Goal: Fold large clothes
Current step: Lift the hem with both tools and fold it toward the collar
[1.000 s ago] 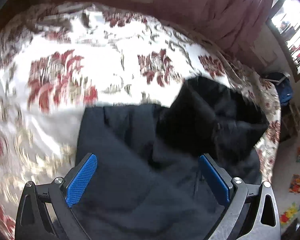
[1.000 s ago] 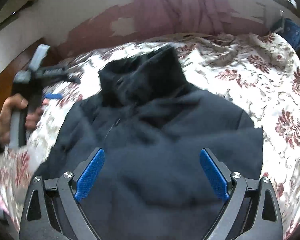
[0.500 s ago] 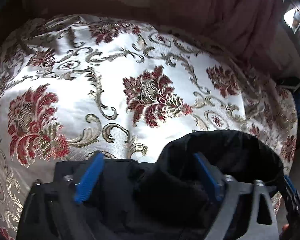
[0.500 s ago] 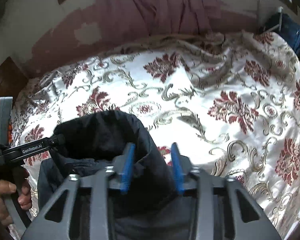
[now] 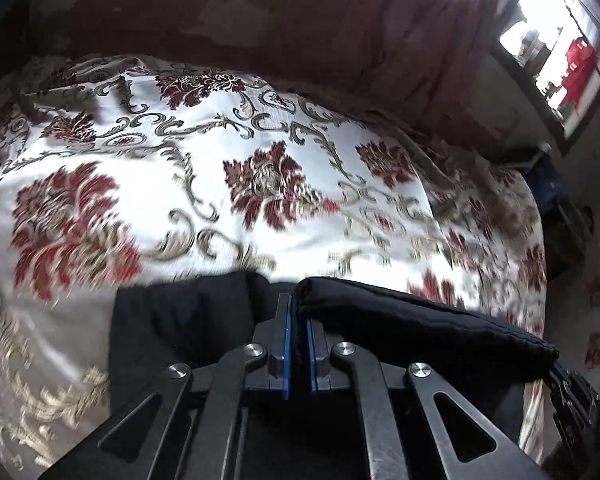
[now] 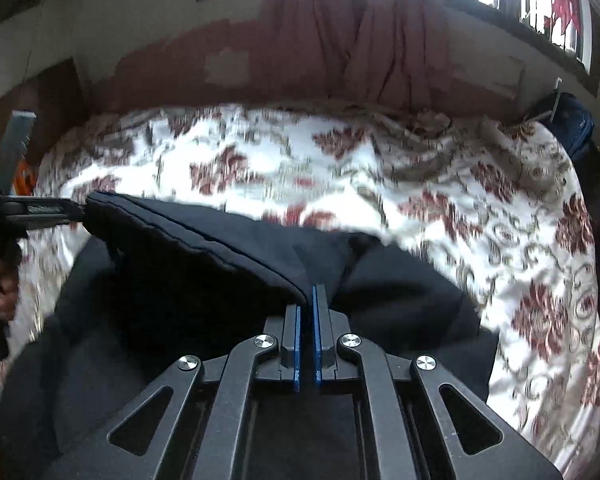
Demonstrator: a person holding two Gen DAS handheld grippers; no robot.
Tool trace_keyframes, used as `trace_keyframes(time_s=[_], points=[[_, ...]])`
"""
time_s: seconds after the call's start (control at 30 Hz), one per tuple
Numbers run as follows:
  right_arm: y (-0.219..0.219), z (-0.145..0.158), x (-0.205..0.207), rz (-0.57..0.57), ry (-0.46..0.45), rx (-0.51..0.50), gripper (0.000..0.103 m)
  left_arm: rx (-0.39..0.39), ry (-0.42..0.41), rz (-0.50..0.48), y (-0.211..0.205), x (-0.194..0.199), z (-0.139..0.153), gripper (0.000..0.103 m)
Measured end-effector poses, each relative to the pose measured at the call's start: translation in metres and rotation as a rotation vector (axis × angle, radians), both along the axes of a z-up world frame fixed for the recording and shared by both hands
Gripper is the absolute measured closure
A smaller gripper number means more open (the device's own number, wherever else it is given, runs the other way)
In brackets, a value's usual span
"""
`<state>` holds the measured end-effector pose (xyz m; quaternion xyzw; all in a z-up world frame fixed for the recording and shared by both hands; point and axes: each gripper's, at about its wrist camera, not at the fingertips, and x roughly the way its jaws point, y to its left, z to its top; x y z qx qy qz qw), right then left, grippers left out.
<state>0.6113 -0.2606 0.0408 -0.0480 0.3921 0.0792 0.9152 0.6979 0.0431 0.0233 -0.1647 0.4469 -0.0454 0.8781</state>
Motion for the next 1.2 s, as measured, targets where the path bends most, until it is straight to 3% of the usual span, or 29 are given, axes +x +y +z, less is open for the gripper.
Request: trace_keyframes(time_s=[0.2,0.4,0.53,0.7,0.8,0.97,1.07,1.2], points=[[-0.01,-0.051,-0.001,-0.017,0.141,-0.017,0.1,0.043,0.096,-0.08,-0.007,-0.04,-0.034,0.097],[-0.001,-0.074,0.006,-0.027,0.119,-0.058,0.1,0.149,0.122,-0.153,-0.025,-0.043,-0.08,0.096],[0.001,-0.065,-0.006,-0.026,0.093,-0.05,0.1,0.181,0.108,-0.16,-0.033,-0.037,-0.094,0.096],[0.006,-0.04,-0.017,0.036,0.053,-0.087,0.1,0.095,0.112,-0.136,-0.018,-0.047,-0.073,0.093],[0.006,-0.032,-0.015,0.063,0.056,-0.095,0.1,0.094,0.104,-0.128,-0.008,-0.055,-0.052,0.077],[0.004,-0.033,-0.008,0.071,0.084,-0.093,0.1,0.048,0.042,-0.088,0.007,-0.062,-0.014,0.077],[0.005,-0.025,-0.01,0.08,0.083,-0.081,0.1,0.116,-0.023,-0.098,-0.003,-0.054,0.009,0.077],[0.001,-0.016,-0.015,0.109,0.09,-0.102,0.1,0.159,-0.024,-0.123,-0.018,-0.034,0.021,0.077]])
